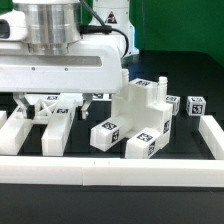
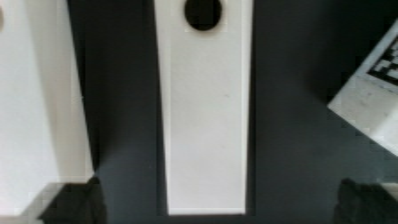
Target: Assemble chair
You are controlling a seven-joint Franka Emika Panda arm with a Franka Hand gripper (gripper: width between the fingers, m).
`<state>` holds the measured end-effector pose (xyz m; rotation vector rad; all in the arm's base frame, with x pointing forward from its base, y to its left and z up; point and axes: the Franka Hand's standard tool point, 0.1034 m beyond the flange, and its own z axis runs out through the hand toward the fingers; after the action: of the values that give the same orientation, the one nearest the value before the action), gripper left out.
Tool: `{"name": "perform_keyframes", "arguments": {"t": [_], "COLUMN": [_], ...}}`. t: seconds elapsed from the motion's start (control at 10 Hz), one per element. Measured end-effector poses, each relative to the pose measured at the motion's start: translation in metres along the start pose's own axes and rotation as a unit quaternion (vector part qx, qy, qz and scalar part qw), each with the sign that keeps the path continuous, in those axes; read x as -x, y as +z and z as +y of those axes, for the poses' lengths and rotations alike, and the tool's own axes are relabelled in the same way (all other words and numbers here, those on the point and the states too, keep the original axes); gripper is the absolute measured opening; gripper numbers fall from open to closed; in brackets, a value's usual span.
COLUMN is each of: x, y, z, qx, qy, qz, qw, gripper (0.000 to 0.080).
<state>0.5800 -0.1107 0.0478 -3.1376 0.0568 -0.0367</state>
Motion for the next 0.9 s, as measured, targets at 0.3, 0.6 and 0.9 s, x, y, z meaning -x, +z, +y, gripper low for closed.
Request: {"name": "perform_keyframes", "arguments": {"t": [0.3, 0.6, 0.9], "x": [0.003, -0.001, 0.004], "y": [0.013, 0.016, 0.022], "z": [0.007, 0.004, 0.006], "qx": [0.009, 0.014, 0.009], "qy": [-0.037, -0.041, -0.044], "qz": [0.002, 0.012, 0.003], "qw": [0.999, 0.999, 0.999], "gripper": [0.0649, 0.0649, 0.0649]}}
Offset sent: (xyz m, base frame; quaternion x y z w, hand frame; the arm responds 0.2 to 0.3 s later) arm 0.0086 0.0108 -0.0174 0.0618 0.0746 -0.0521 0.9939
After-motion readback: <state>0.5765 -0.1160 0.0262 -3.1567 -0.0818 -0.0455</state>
